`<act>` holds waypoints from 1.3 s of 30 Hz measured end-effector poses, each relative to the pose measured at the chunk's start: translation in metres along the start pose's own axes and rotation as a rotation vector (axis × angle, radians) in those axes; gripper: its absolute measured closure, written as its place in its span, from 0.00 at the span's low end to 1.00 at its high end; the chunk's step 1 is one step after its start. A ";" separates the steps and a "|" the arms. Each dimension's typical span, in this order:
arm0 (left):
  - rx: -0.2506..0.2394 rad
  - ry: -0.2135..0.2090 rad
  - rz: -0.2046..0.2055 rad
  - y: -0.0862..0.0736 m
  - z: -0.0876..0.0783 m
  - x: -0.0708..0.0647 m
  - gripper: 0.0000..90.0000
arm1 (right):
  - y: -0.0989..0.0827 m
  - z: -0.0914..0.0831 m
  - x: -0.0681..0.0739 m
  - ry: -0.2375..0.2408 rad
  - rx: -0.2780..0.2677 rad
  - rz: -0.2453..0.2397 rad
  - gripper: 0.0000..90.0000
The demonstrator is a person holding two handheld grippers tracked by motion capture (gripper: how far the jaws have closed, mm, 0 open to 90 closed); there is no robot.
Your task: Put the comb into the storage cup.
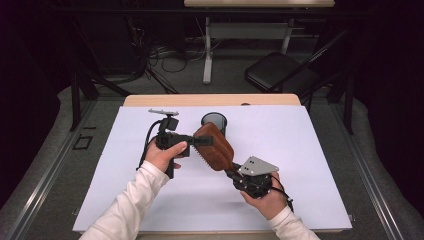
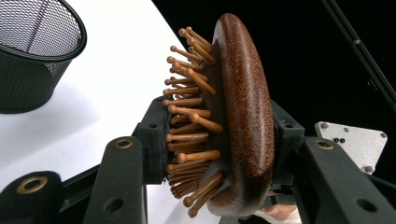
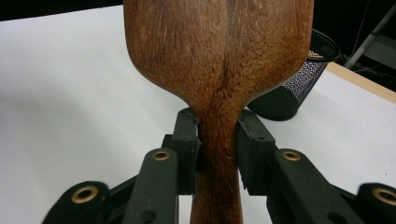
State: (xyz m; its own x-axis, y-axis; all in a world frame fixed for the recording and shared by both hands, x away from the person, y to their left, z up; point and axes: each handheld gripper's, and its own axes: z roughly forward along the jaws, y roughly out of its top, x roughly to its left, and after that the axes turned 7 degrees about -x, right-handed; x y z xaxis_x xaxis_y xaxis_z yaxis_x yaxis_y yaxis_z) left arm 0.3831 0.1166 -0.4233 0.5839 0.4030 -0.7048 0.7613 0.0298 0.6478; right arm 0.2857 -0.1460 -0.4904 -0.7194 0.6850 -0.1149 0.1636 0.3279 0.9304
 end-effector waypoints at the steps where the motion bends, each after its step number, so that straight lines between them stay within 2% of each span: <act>1: -0.004 0.002 -0.002 0.000 0.001 0.000 0.58 | 0.000 0.000 0.000 -0.001 0.000 0.001 0.78; 10: -0.005 0.007 -0.020 0.002 0.002 0.003 0.58 | -0.001 0.002 -0.001 0.002 0.006 0.005 0.72; 15: -0.016 0.020 -0.018 0.006 0.001 0.003 0.58 | -0.001 0.002 -0.002 -0.001 0.004 0.014 0.64; 25: -0.045 0.065 -0.026 0.012 -0.003 0.007 0.58 | 0.001 0.000 -0.010 -0.014 -0.038 0.050 0.47; 33: -0.079 0.105 -0.007 0.019 -0.010 0.009 0.58 | 0.003 -0.002 -0.017 -0.036 -0.029 0.073 0.42; 36: -0.087 0.112 -0.011 0.023 -0.012 0.008 0.58 | 0.003 -0.002 -0.020 -0.030 -0.057 0.072 0.39; 39: -0.095 0.127 0.005 0.027 -0.015 0.007 0.58 | 0.003 -0.004 -0.022 -0.050 -0.064 0.068 0.38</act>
State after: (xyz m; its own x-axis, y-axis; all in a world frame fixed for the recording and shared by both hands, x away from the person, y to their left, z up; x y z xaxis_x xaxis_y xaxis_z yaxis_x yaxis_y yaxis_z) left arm 0.4033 0.1335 -0.4066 0.5425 0.5159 -0.6630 0.7249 0.1114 0.6798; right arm 0.2995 -0.1628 -0.4835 -0.6733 0.7364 -0.0666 0.1662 0.2385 0.9568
